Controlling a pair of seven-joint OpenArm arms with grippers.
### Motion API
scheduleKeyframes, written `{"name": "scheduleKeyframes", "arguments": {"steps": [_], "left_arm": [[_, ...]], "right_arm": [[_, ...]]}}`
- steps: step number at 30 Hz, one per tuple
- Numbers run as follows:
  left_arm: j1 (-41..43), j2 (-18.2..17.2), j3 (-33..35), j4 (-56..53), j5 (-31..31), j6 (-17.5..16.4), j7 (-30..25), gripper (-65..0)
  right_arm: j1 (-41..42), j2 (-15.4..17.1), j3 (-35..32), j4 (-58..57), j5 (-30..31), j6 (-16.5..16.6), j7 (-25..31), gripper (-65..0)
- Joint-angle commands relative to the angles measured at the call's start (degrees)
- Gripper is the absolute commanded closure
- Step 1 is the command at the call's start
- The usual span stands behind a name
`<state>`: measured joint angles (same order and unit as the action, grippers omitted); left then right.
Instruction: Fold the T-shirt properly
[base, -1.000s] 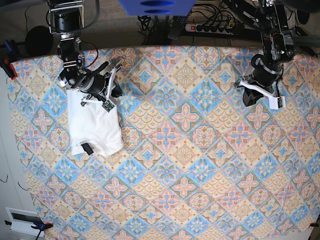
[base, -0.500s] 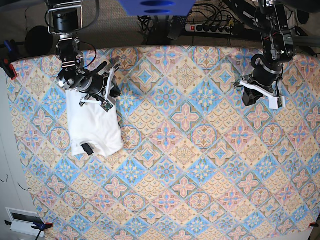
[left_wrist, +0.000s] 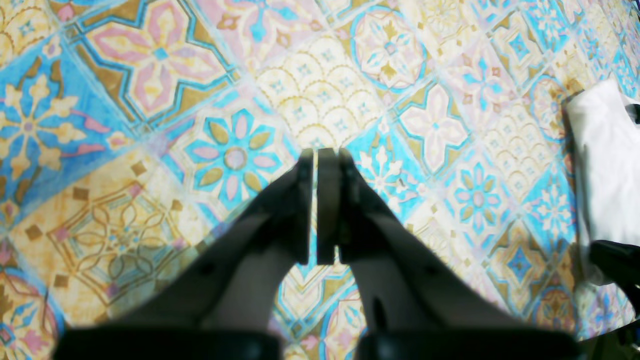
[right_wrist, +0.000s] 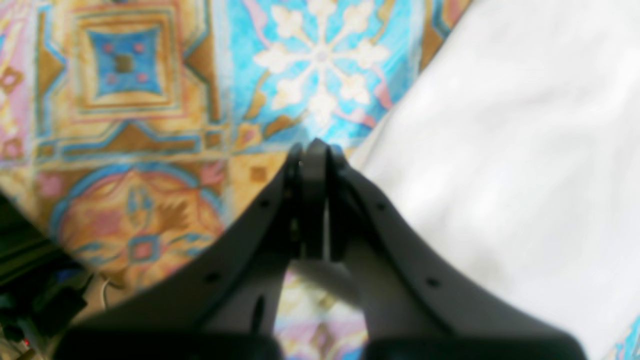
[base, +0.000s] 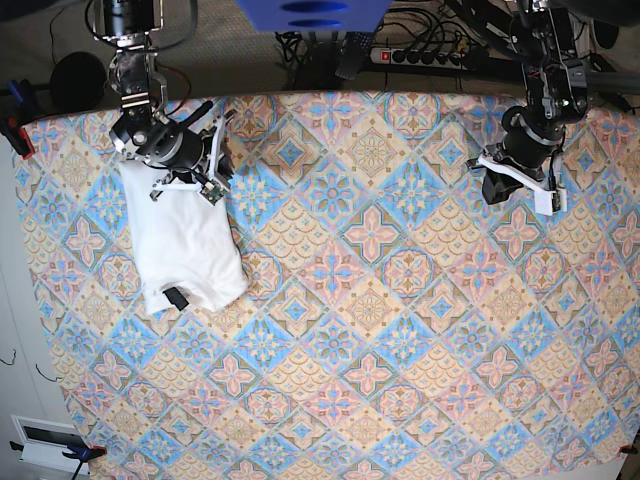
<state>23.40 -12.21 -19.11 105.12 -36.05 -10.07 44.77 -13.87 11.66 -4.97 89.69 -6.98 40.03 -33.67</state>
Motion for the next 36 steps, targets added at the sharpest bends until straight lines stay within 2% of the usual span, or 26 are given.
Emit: {"name": "scheduleKeyframes", "arguments": {"steps": [1,7,12,16,24,30,36], "left_arm": [[0.56,-0.5,-0.36,1.21,-0.65,-0.26,-0.86,-0.2],[3.99,-0.5,-0.36,1.3,-0.74,-0.35,-0.95,0.0],[8.65,-0.58,-0.45,2.18,-0.74,-0.53,-1.13,0.0],[14.36,-0.58,-0.53,7.1,-0.65,-0.53,-1.3,0.0],[23.59,-0.58,-1.68,10.44,-0.56,-0.53,-1.3,0.0],[29.13,-0.58,-4.05,10.26,-0.3,-0.53,-1.39,0.0],[31.42,-0.5,-3.61,4.9,3.04,-0.62,-1.39,0.0]], "right_arm": [[-0.59,0.43,0.27,2.4,0.7,-0.03,0.4,0.0],[-6.31,0.43,0.44,10.93,0.7,-0.03,-0.04,0.0],[-12.46,0.43,5.37,15.32,0.7,-0.03,-0.04,0.0],[-17.3,0.43,9.06,16.73,0.7,-0.03,-0.04,0.0],[-26.88,0.43,15.83,17.08,0.79,-0.03,0.48,0.0],[-31.54,0.25,20.84,16.38,8.7,-0.03,0.4,0.0],[-34.09,0.25,21.72,10.13,8.87,-0.03,0.4,0.0]]}}
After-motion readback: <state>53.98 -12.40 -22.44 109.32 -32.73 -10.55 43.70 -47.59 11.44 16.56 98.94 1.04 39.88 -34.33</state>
